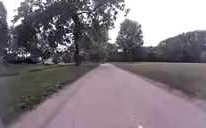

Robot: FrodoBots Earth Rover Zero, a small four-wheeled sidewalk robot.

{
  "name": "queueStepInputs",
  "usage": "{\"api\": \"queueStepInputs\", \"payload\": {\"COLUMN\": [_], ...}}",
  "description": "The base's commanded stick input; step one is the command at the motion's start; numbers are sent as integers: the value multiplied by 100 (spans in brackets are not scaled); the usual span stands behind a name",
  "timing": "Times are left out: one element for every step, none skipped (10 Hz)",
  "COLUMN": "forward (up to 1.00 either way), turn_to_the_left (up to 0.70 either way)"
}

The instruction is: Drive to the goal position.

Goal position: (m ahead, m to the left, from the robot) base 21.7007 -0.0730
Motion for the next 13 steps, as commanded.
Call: {"api": "queueStepInputs", "payload": {"forward": [70, 70, 70, 70, 70, 70, 70, 70, 70, 70, 70, 70, 70], "turn_to_the_left": [-8, 0, 0, 0, 0, 0, 0, 0, 0, 0, 0, 0, 0]}}
